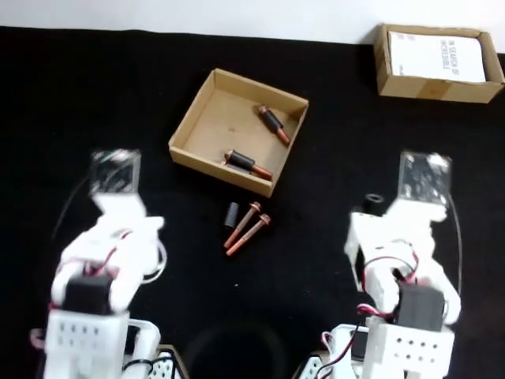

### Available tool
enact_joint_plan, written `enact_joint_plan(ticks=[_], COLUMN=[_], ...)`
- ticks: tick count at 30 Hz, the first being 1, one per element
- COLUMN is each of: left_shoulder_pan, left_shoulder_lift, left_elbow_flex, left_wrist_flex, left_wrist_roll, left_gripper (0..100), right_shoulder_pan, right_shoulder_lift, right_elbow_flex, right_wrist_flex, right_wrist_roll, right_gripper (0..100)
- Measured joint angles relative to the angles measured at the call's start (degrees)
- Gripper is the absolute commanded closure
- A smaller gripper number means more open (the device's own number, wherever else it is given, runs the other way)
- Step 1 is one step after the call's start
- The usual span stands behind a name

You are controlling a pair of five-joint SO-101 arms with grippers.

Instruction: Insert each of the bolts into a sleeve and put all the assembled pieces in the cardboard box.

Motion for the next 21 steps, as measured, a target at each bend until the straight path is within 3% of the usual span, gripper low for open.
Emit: enact_joint_plan(ticks=[4, 9, 21], left_shoulder_pan=[10.2, 19.2, 21.0], left_shoulder_lift=[15.8, 30.6, 66.6], left_elbow_flex=[-12.8, -22.8, -41.5], left_wrist_flex=[7.4, 8.8, 8.8], left_wrist_roll=[-0.4, -0.4, -0.4], left_gripper=[99, 99, 99], right_shoulder_pan=[5.8, 10.8, 13.0], right_shoulder_lift=[-6.4, -13.8, -30.9], right_elbow_flex=[9.1, 20.0, 38.4], right_wrist_flex=[-6.1, -10.8, -13.0], right_wrist_roll=[1.9, 2.0, 2.0], right_gripper=[99.2, 99.2, 99.2])
